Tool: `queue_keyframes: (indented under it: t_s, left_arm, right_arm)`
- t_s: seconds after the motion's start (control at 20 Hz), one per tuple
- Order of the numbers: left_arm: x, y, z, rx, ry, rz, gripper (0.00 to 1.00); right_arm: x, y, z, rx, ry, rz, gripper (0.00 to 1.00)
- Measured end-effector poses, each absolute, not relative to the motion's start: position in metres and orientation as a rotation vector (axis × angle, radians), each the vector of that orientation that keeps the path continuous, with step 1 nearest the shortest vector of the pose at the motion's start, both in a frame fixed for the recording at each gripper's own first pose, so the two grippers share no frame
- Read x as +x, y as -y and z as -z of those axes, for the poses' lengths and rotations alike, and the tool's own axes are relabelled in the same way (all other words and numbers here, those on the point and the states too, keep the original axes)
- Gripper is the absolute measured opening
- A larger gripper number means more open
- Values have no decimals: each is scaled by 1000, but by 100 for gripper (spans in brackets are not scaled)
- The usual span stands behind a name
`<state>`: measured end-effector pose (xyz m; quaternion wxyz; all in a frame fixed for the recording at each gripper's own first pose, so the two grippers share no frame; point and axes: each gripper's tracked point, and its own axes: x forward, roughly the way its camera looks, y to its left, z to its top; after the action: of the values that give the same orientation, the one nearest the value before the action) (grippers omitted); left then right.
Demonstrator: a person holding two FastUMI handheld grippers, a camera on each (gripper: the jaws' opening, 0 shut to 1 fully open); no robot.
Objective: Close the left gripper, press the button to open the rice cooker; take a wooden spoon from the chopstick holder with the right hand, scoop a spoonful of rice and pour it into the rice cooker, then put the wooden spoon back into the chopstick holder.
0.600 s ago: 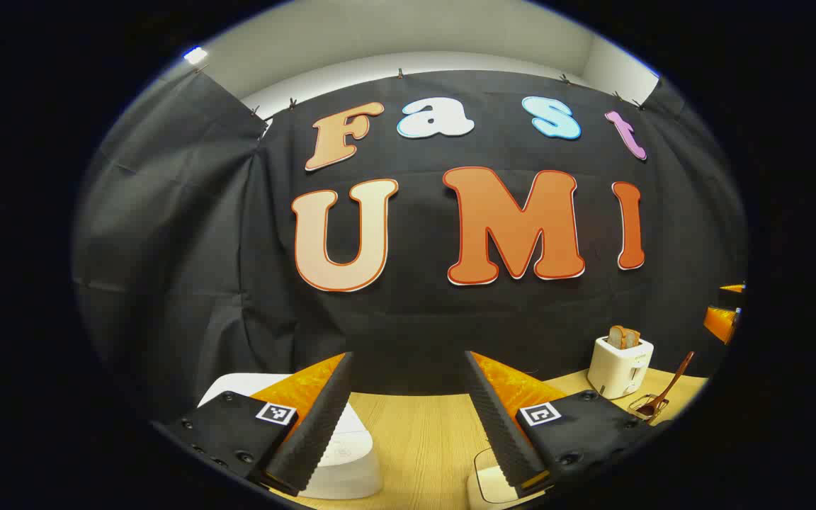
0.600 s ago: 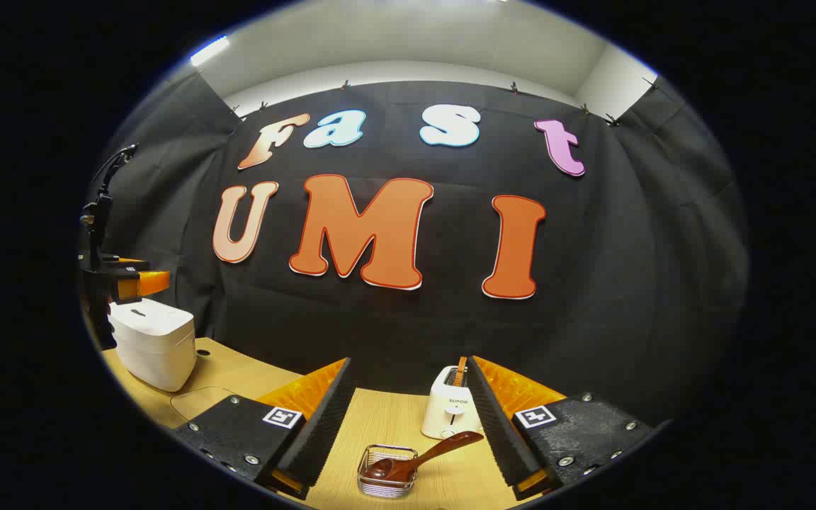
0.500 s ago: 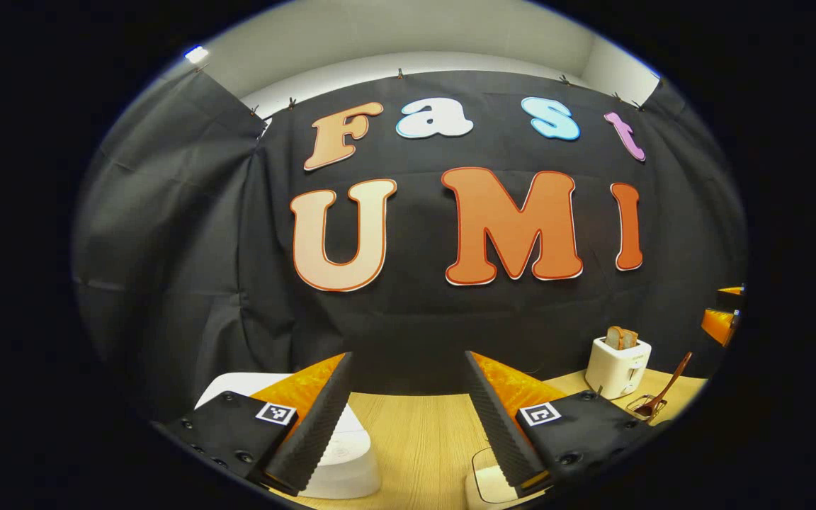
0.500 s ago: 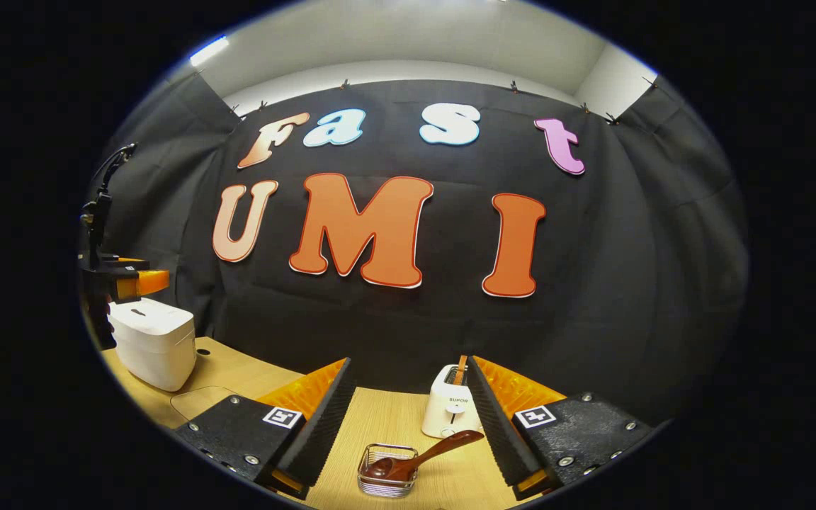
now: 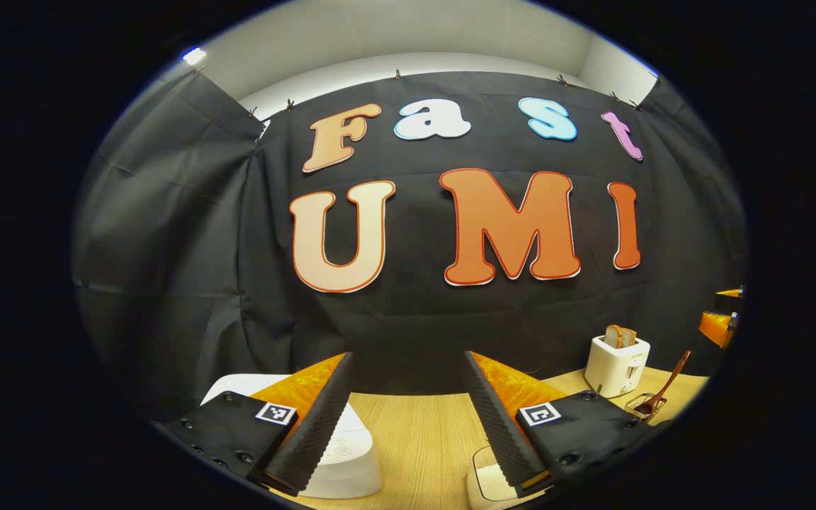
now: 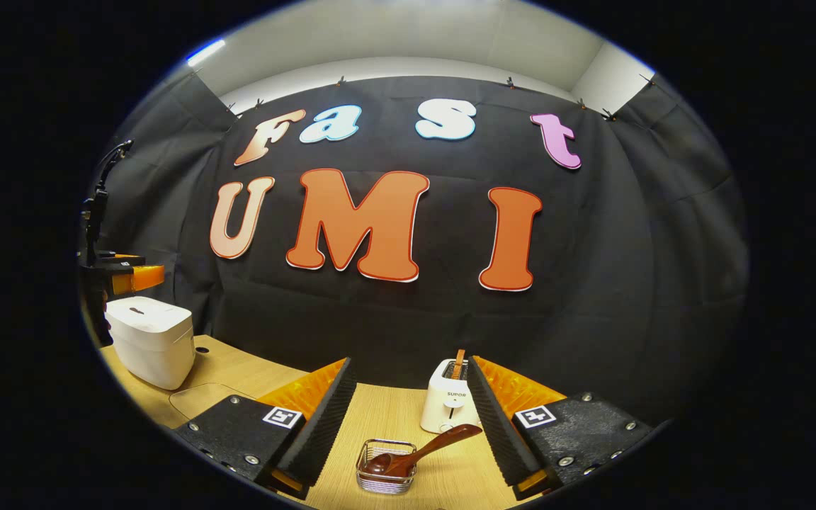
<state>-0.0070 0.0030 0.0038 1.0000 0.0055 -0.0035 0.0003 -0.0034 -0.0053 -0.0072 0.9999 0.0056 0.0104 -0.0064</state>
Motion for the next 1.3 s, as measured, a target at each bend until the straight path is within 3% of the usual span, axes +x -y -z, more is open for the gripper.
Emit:
queue_keyframes:
  t_s: [0.2,0.3,0.6,0.65,0.95,1.3]
  left_arm:
    - [-7,-15,-12,30,31,-40,99]
    - [-8,-19,-17,43,37,-49,89]
    - [-7,-39,-28,-7,32,-94,19]
    - [-6,-44,-28,-11,19,-101,12]
    - [12,-90,-20,-50,-117,-177,6]
    - [31,-138,36,-117,-389,-224,4]
  right_arm:
    - [-3,8,8,9,-23,21,94]
    - [-4,11,8,10,-22,26,94]
    - [-9,15,2,11,-8,31,94]
    - [-10,15,1,11,-8,31,94]
    - [-13,24,2,-2,-22,51,94]
    - [-12,29,18,9,-64,63,94]
